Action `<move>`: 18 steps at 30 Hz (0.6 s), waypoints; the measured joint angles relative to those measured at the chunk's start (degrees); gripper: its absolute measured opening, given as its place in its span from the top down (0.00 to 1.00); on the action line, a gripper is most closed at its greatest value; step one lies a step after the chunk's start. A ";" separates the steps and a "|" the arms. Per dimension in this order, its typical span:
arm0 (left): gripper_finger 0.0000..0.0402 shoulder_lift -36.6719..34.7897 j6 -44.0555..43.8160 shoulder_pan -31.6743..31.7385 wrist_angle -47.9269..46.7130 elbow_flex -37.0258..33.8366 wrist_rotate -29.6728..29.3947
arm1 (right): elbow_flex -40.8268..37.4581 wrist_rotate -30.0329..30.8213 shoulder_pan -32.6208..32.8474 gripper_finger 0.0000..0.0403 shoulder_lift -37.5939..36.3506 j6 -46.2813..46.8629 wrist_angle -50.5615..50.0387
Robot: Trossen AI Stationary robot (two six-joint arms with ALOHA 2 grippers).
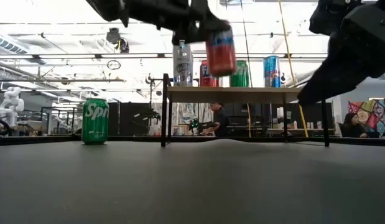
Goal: Place canned beverage on shelf
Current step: Put the orange soda can on the shelf aligned with the other orange soda can
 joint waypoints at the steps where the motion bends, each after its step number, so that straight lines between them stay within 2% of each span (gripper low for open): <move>1: 0.33 0.21 0.01 1.69 -0.25 0.20 0.66 | 0.00 0.05 -0.01 0.16 -0.02 -0.91 0.83; 7: 0.33 3.00 -0.99 7.32 -0.72 2.74 3.02 | 0.00 -0.17 -0.01 0.16 -0.02 -3.44 2.15; 18: 0.33 3.59 0.01 10.73 -1.49 3.80 2.89 | 0.00 -0.19 -0.28 0.16 -0.02 -4.56 3.19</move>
